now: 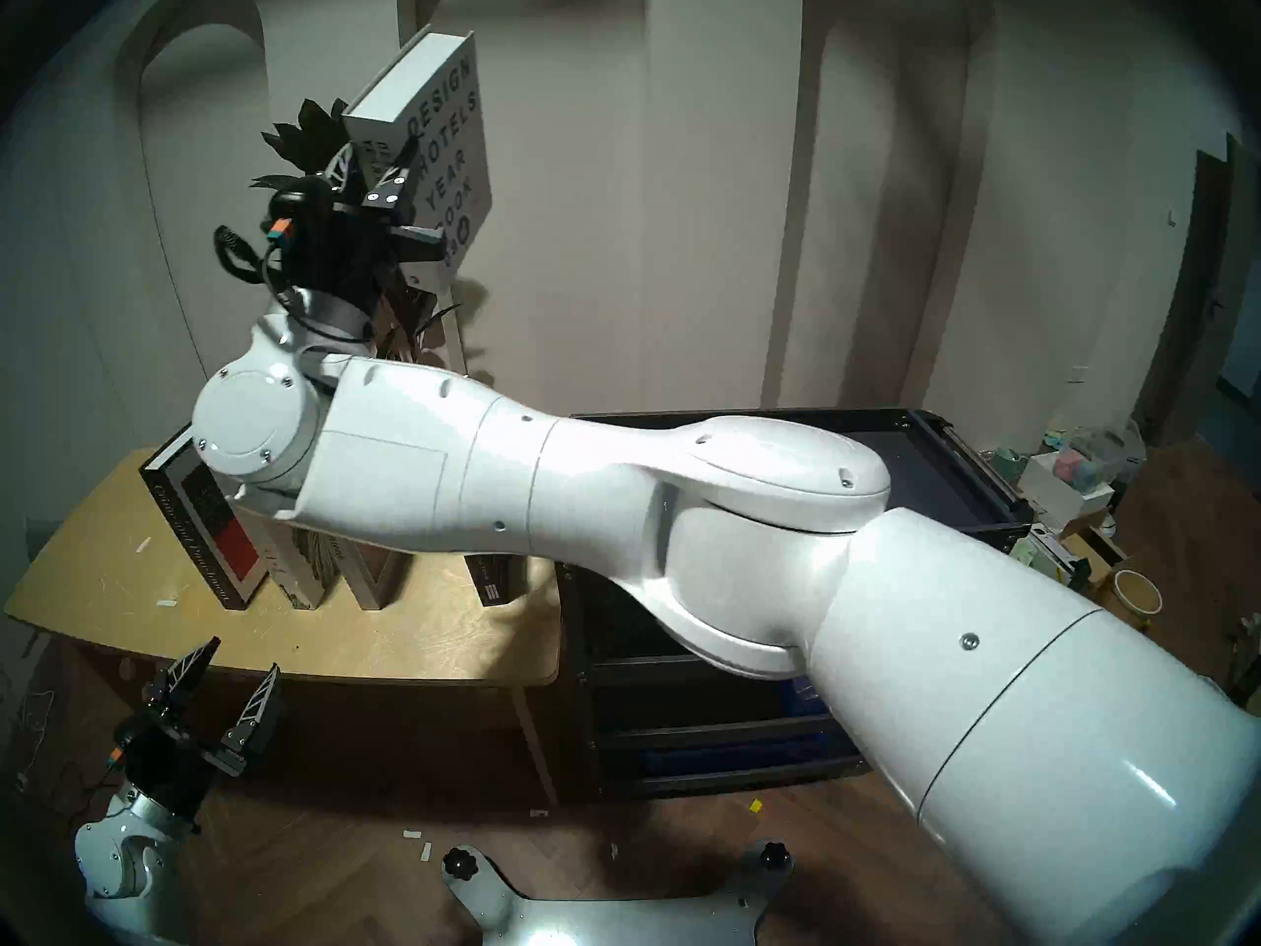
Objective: Move the books from the display table onto the shelf, standing them upright with spines facing out and tallest at one end
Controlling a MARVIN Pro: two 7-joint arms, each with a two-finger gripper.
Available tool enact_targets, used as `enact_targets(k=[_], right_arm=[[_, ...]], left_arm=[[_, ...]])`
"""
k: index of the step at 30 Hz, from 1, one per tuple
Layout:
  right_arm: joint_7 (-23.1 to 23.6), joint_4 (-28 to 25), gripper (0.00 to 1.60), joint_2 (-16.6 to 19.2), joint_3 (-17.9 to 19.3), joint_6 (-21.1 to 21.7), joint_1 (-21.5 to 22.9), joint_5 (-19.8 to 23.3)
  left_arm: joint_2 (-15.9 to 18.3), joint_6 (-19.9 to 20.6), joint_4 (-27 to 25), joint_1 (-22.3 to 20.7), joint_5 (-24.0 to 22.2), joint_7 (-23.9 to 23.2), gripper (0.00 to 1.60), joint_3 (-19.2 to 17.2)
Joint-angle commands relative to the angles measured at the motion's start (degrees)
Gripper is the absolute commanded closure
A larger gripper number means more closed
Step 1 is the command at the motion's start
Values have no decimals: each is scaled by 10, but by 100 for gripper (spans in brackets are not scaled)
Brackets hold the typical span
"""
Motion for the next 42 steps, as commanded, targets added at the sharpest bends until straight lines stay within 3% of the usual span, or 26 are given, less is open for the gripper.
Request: enact_targets(k=[1,24,33,42], right_arm=[[1,19,160,65,25,16,-10,-6],[1,70,160,221,53,30,-72,1],[1,75,160,297,67,20,-93,7],[6,70,160,347,77,3,-112,14]], left_arm=[[1,-1,-4,-1,0,0,0,0],[1,-1,4,-2,0,-1,0,0],[1,-1,8,-3,0,-1,0,0],[1,-1,12,-4,0,-2,0,0]])
